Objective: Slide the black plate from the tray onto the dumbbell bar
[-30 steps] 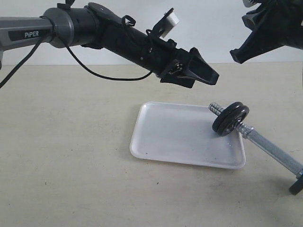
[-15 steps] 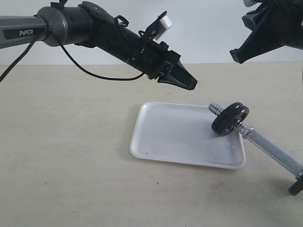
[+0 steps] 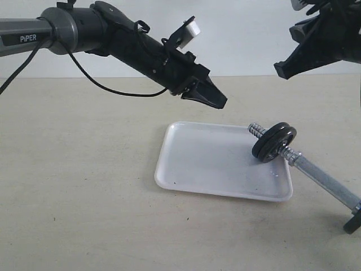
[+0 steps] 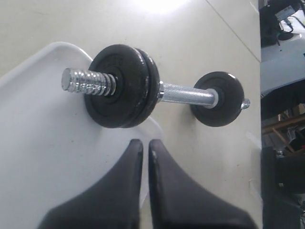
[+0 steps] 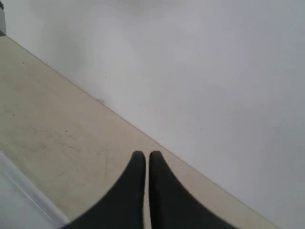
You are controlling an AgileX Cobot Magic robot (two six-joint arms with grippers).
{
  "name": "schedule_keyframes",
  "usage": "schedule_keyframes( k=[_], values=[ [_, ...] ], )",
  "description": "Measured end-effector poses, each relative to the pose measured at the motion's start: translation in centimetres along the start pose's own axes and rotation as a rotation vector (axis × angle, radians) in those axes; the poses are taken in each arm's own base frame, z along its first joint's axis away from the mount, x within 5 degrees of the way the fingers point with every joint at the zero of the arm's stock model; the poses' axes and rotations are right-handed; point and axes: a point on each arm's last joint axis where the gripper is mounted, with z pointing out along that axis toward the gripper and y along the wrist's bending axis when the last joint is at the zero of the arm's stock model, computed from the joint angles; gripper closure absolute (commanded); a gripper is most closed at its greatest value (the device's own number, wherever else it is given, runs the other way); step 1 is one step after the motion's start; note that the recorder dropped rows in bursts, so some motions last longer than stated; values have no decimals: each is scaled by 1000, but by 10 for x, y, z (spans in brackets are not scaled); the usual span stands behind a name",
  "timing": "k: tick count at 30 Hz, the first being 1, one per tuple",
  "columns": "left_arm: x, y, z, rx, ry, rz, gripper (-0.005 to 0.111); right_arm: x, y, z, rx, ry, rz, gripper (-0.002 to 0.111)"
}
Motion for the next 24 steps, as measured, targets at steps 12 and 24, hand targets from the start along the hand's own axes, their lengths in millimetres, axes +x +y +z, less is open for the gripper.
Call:
schedule_keyframes(
  k=[12, 24],
  values=[
    [-8, -14, -24, -160, 66, 124, 102, 8, -16, 16, -100, 315, 81, 108],
    [-19, -43, -64, -355, 150, 231, 102, 37, -2, 46, -305, 739, 126, 108]
  ],
)
